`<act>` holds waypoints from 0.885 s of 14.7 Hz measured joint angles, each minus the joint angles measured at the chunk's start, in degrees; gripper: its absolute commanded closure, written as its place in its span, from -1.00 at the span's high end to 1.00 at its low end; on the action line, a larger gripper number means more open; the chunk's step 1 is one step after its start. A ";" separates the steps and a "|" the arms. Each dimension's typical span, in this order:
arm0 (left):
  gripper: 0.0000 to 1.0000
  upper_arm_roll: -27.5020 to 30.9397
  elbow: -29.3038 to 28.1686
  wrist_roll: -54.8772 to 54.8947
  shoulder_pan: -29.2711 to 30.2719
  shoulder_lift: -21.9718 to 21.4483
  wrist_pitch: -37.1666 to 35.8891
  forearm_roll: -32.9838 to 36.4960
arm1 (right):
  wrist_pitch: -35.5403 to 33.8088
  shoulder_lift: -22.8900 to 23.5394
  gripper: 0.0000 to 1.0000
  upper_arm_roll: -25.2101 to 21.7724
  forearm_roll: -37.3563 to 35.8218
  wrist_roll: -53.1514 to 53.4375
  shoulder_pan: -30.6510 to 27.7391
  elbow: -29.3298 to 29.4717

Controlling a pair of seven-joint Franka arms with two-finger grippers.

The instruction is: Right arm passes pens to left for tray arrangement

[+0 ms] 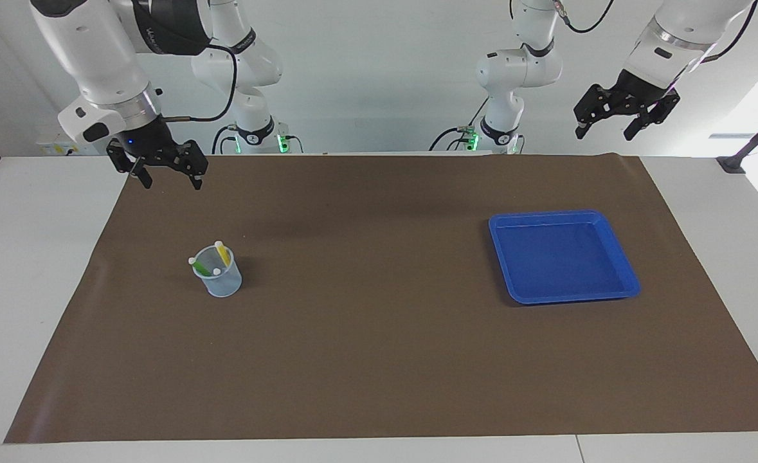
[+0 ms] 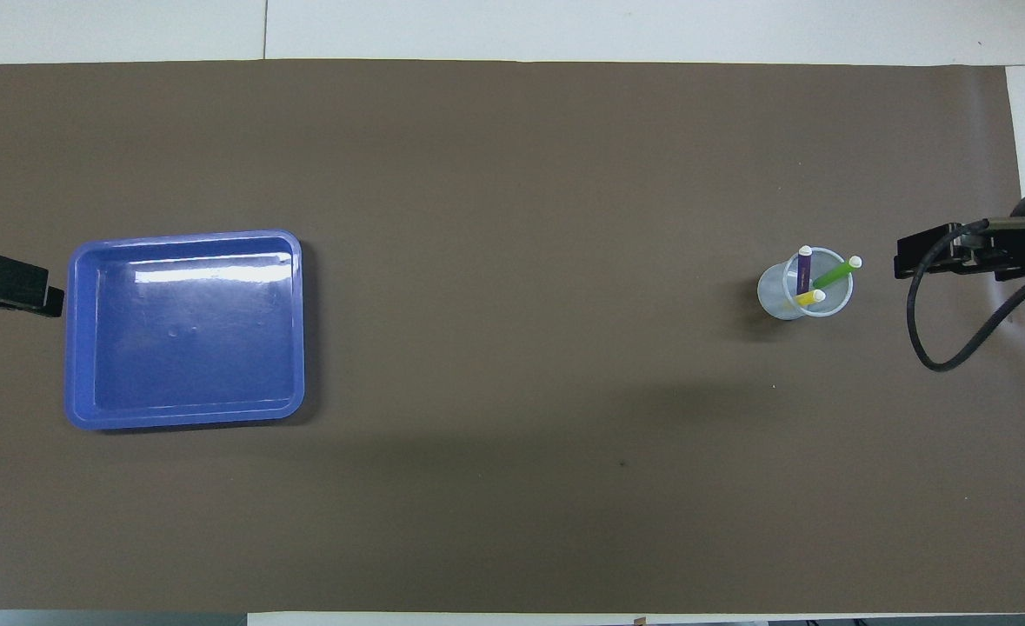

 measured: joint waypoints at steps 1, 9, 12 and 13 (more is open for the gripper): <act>1.00 0.02 0.00 0.00 0.00 0.00 0.08 0.00 | 0.00 0.00 1.00 0.00 0.00 0.00 0.00 -0.01; 1.00 0.05 -0.01 -0.36 0.00 -0.02 4.09 0.00 | 0.00 0.00 1.00 -0.01 0.00 0.00 0.00 -0.03; 1.00 0.06 -0.25 -0.37 0.00 -0.04 6.13 0.00 | 0.00 0.00 1.00 -0.18 0.00 0.00 0.00 -0.03; 1.00 0.06 -0.77 -0.37 0.00 -0.18 6.28 0.00 | 0.02 0.00 1.00 -0.19 0.00 0.00 -0.01 -0.03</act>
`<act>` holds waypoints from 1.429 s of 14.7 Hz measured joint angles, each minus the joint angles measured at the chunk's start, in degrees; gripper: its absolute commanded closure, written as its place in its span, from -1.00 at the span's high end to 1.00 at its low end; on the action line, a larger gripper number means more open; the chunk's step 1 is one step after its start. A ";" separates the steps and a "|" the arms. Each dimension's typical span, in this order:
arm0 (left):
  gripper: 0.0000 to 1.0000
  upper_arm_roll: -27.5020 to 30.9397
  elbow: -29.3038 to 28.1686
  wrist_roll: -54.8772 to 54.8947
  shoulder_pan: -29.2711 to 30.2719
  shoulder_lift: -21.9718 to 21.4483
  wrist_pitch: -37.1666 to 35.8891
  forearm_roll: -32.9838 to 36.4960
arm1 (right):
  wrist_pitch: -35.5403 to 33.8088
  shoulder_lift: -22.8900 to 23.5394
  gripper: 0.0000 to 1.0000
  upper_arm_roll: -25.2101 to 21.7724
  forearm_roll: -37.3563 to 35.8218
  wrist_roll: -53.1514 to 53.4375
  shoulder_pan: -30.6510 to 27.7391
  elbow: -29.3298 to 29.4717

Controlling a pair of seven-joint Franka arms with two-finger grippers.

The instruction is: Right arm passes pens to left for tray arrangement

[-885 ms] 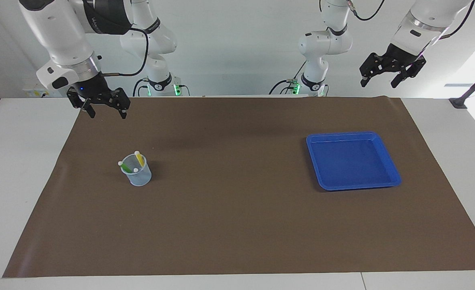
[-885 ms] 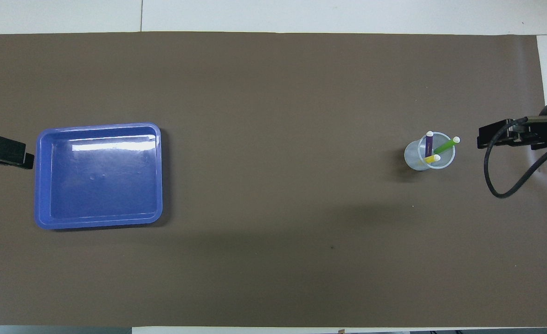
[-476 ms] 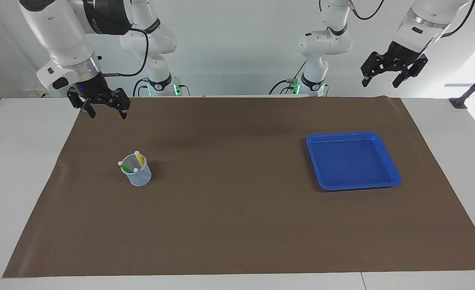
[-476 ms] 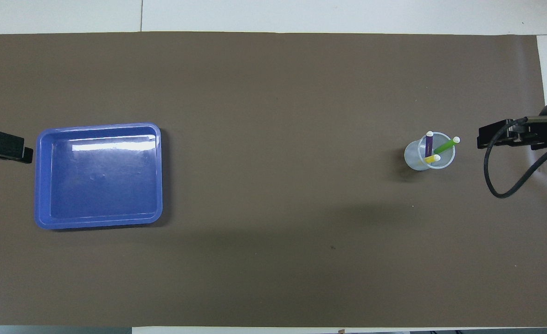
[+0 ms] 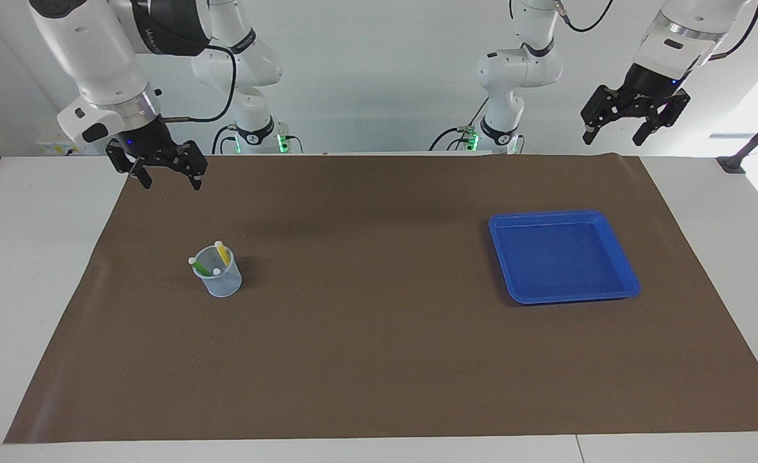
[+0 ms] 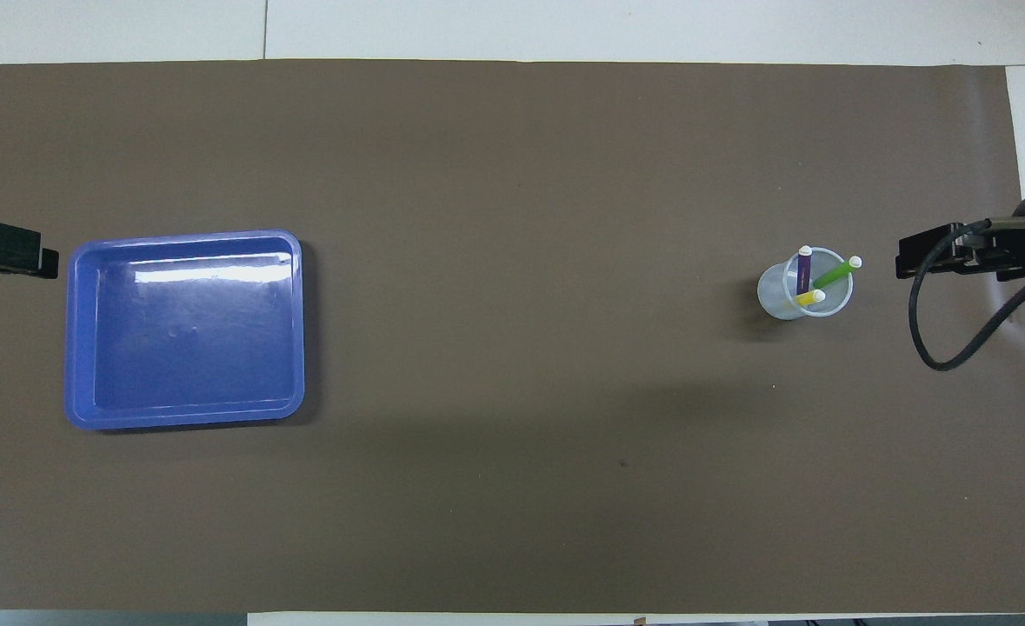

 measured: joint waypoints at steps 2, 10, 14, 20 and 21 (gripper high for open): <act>1.00 0.00 -2.48 0.00 0.00 -0.99 0.18 0.00 | 0.53 0.00 1.00 0.11 0.00 0.00 0.00 -0.04; 1.00 -0.11 -24.76 -0.34 -0.13 -9.79 14.31 -0.02 | 16.39 -1.44 1.00 0.16 0.89 0.63 0.01 -12.54; 1.00 -0.17 -37.02 -2.79 -0.17 -11.45 26.90 -3.90 | 25.79 -0.62 0.99 0.32 0.93 3.29 0.19 -20.24; 1.00 -0.20 -44.38 -7.56 -0.19 -11.42 36.65 -7.87 | 36.58 3.37 0.61 1.03 0.95 9.38 1.95 -26.31; 1.00 -0.20 -44.38 -7.75 -0.19 -11.42 36.67 -7.91 | 37.12 3.50 0.48 1.02 0.95 9.59 1.95 -26.94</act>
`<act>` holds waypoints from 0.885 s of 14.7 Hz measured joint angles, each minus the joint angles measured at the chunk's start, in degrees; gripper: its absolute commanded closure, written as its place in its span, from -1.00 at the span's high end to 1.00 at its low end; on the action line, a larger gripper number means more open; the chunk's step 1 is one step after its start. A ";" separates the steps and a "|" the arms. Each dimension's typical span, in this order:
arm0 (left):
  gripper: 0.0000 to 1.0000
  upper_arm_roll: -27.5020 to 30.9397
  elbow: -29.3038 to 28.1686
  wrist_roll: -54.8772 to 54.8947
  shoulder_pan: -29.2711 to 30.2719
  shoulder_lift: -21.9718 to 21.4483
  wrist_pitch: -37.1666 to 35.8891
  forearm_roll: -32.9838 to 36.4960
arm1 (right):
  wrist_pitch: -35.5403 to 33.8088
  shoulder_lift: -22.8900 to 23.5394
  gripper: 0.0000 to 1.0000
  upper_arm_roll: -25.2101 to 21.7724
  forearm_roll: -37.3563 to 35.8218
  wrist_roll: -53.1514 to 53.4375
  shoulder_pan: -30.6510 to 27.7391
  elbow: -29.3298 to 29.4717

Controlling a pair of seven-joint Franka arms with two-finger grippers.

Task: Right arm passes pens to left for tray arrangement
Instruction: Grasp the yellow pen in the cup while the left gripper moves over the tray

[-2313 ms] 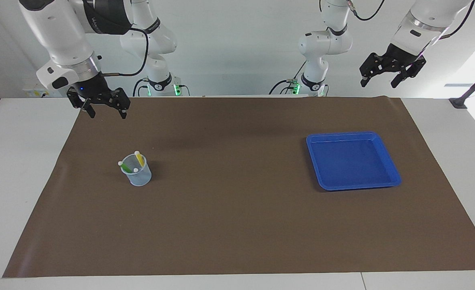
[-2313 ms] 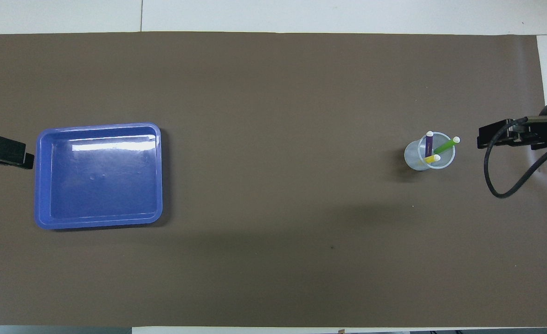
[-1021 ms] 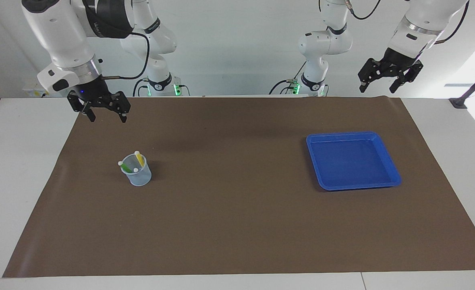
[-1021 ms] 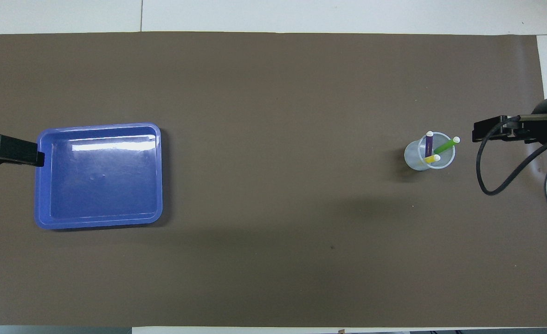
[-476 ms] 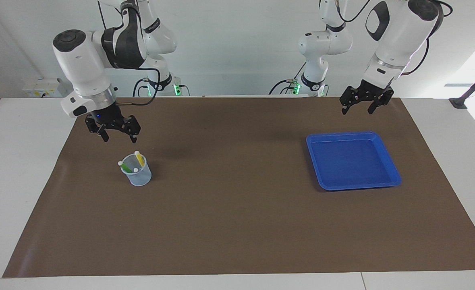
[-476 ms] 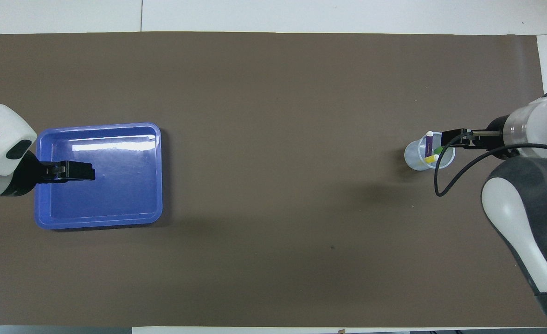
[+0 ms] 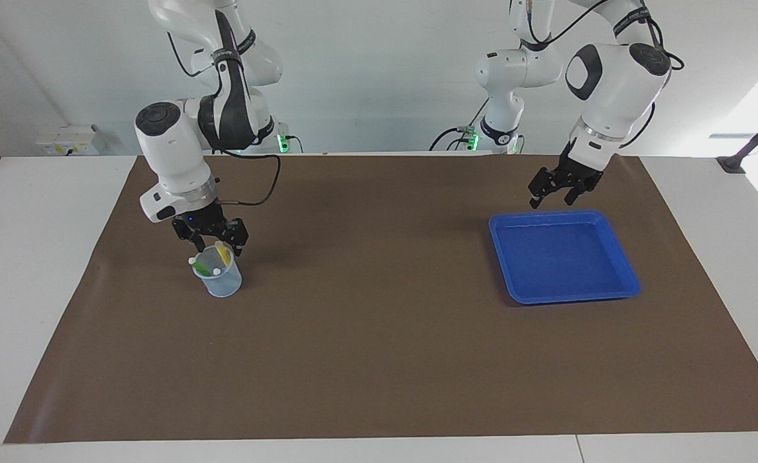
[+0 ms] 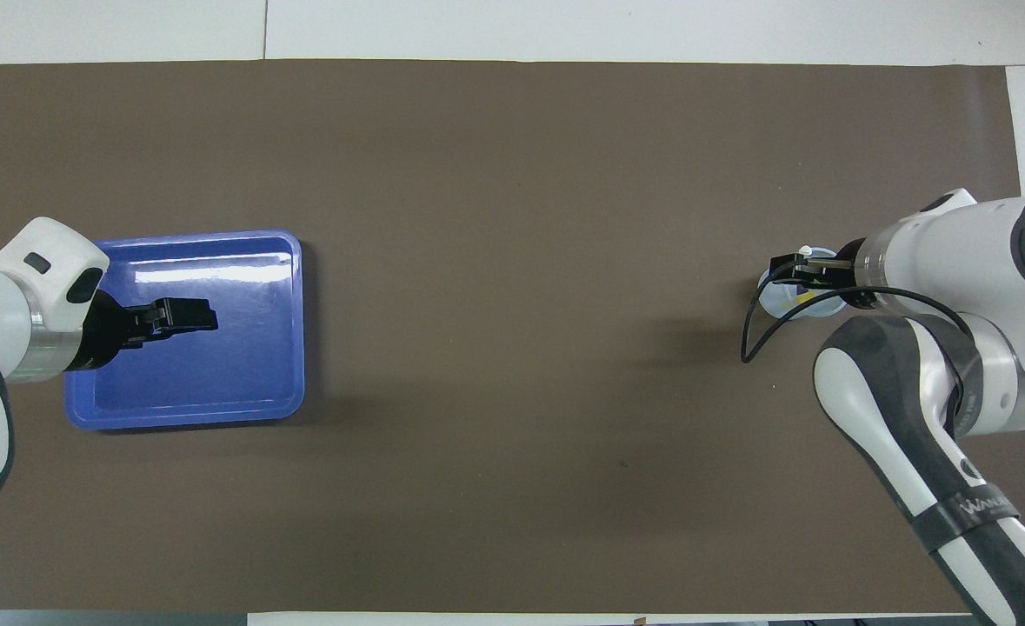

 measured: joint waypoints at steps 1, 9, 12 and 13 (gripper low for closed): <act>1.00 0.00 0.00 -0.12 0.00 0.00 0.01 -0.02 | 0.04 -0.01 0.26 -0.01 0.00 0.02 0.00 -0.35; 1.00 0.01 0.00 -0.52 -0.01 0.00 0.04 -0.05 | -1.13 -0.08 -1.00 -0.01 0.00 0.05 0.00 -0.47; 1.00 0.00 0.00 -1.17 -0.01 0.00 0.04 -0.05 | -1.70 -0.20 -1.00 0.00 0.00 -0.20 0.00 -0.47; 1.00 0.00 0.00 -1.28 -0.01 0.00 0.04 -0.05 | -1.72 -0.24 -1.00 0.00 0.00 -0.71 0.00 -0.47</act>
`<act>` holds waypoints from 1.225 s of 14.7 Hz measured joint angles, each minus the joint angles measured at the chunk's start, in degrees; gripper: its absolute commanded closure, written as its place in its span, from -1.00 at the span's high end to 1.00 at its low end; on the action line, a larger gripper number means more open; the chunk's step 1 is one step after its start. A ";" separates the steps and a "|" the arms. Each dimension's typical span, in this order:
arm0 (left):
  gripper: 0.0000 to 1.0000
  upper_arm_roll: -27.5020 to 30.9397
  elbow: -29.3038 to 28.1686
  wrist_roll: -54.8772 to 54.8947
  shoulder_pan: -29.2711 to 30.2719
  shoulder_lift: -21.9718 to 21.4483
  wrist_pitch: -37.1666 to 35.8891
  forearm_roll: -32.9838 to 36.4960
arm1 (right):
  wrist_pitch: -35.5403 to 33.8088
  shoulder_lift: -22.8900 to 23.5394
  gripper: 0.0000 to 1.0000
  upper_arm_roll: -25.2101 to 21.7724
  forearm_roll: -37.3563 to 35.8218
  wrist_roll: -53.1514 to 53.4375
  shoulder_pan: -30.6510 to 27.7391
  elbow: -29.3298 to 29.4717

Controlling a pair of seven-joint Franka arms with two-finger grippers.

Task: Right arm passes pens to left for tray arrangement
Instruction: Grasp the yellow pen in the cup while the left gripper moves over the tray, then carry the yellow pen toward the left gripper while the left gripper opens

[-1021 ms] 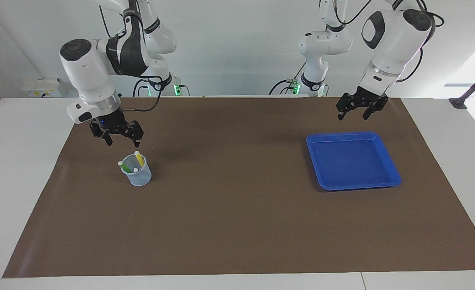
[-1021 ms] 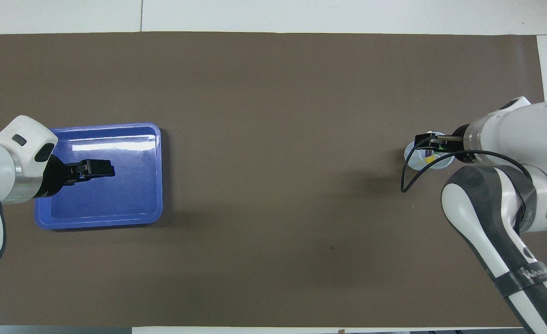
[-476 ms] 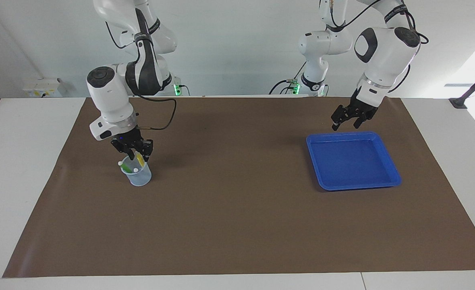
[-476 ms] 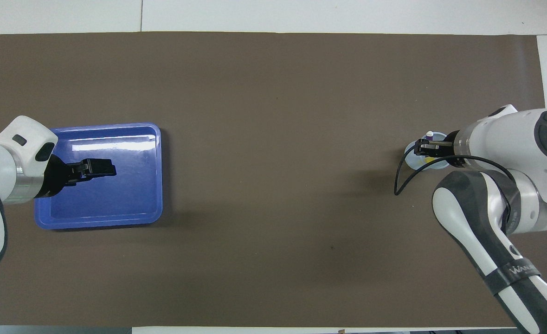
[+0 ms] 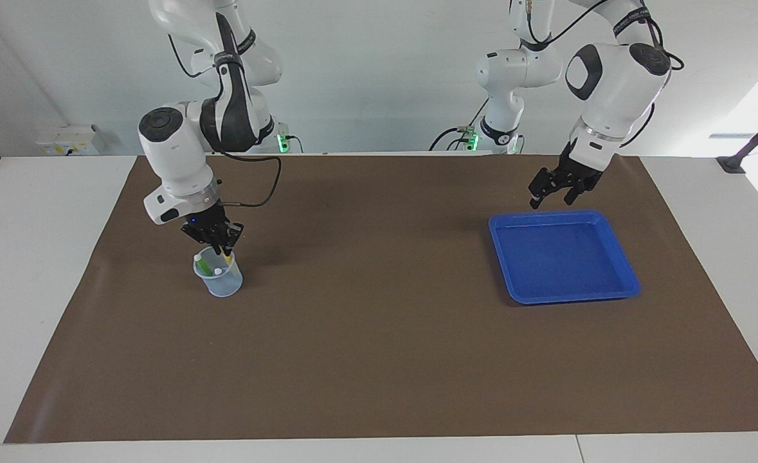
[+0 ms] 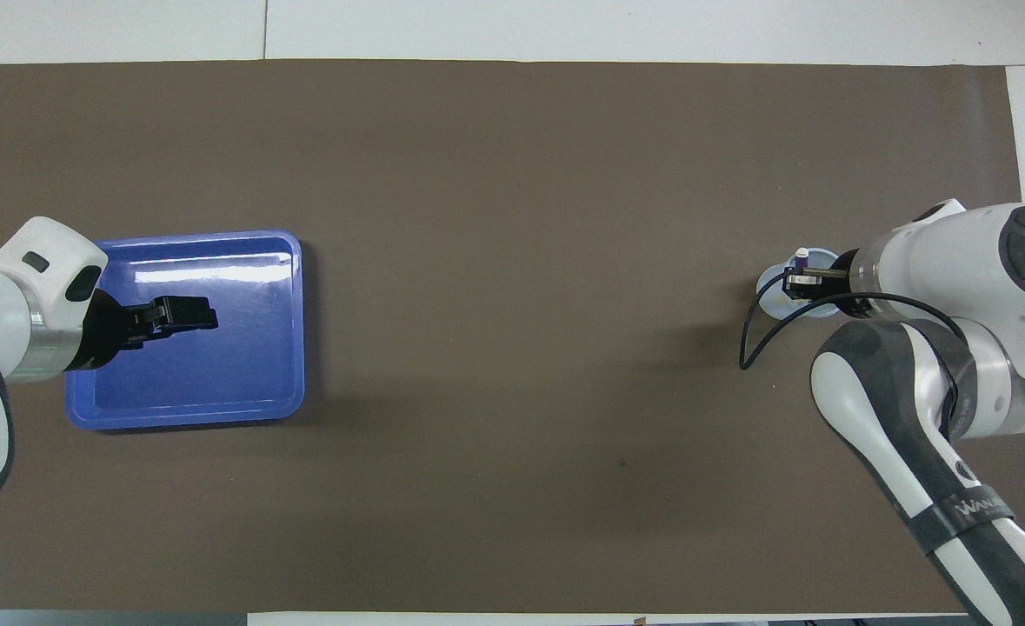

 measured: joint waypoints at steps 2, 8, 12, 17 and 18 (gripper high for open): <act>1.00 0.00 0.00 -0.09 0.00 0.00 0.00 0.00 | 0.00 -0.12 -1.00 0.00 0.00 -0.67 0.00 0.14; 1.00 -0.26 0.01 -4.94 -2.28 0.00 0.06 -0.07 | -5.14 -1.56 -1.00 0.09 0.00 -0.83 0.01 4.62; 1.00 -0.37 0.05 -10.61 -4.79 -0.02 0.16 -0.08 | -14.09 -2.57 -1.00 0.09 4.19 -0.85 0.01 12.21; 1.00 -0.52 2.87 -29.27 -10.42 0.29 0.62 -4.95 | -20.97 -2.82 -1.00 -0.14 21.71 -0.15 -0.02 18.56; 1.00 -0.59 4.44 -33.47 -11.07 0.52 0.52 -7.66 | -20.97 -2.81 -1.00 -0.16 25.71 0.61 -0.03 18.62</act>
